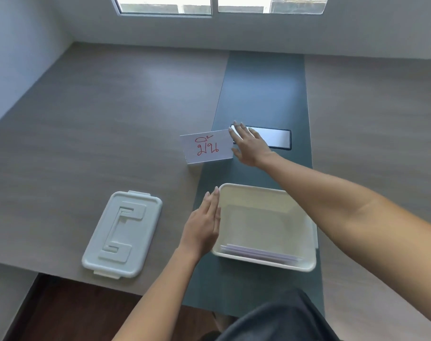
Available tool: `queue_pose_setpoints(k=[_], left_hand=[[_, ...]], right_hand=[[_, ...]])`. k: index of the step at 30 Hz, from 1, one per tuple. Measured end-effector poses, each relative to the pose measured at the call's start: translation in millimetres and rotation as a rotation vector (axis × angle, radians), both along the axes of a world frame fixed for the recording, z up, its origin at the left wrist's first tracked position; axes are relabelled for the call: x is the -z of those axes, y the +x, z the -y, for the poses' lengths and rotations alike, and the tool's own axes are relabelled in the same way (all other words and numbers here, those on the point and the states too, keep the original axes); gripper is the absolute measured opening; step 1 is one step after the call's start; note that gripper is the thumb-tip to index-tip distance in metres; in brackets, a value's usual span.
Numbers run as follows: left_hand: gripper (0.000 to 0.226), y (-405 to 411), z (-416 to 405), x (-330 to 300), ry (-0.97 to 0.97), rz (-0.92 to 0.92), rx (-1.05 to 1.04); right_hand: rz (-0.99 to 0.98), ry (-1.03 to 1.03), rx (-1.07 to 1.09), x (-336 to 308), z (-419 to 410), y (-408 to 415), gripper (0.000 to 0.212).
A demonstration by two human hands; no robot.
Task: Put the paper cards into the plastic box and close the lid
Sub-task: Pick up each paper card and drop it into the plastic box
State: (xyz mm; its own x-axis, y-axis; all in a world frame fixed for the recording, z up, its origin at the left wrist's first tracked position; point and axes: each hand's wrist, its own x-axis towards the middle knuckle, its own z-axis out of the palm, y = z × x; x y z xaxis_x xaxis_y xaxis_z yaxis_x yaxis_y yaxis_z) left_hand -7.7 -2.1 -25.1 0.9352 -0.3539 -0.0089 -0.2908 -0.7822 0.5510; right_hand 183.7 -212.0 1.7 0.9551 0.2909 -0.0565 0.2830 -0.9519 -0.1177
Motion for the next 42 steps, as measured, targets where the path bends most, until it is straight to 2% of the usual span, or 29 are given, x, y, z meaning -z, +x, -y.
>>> queue_pose_setpoints(k=[5,12,17,20,25,33,38,42], left_hand=[[0.054,0,1,1,0.008,0.018,-0.006],[0.055,-1,1,0,0.065,0.035,-0.016],[0.056,-3,2,-3,0.09,0.044,-0.028],[0.056,-2,1,-2,0.114,0.052,-0.026],[0.055,-4,3,-2,0.125,0.051,-0.03],[0.055,-4,3,-9,0.161,0.028,-0.017],[0.055,-5,4,-14,0.161,0.018,-0.01],[0.057,-5,3,-15,0.154,0.003,-0.002]], right_hand=[[0.021,0.007,-0.047,1,-18,20,0.066],[-0.047,0.004,-0.036,5,-45,31,0.065],[0.056,-0.045,-0.037,4,-48,30,0.064],[0.029,0.057,-0.016,6,-44,19,0.056],[-0.057,0.305,0.155,1,-28,3,0.047],[0.098,0.439,0.253,-43,15,-35,0.041],[0.189,0.456,0.301,-84,42,-68,0.04],[0.198,0.514,0.314,-116,57,-105,0.034]])
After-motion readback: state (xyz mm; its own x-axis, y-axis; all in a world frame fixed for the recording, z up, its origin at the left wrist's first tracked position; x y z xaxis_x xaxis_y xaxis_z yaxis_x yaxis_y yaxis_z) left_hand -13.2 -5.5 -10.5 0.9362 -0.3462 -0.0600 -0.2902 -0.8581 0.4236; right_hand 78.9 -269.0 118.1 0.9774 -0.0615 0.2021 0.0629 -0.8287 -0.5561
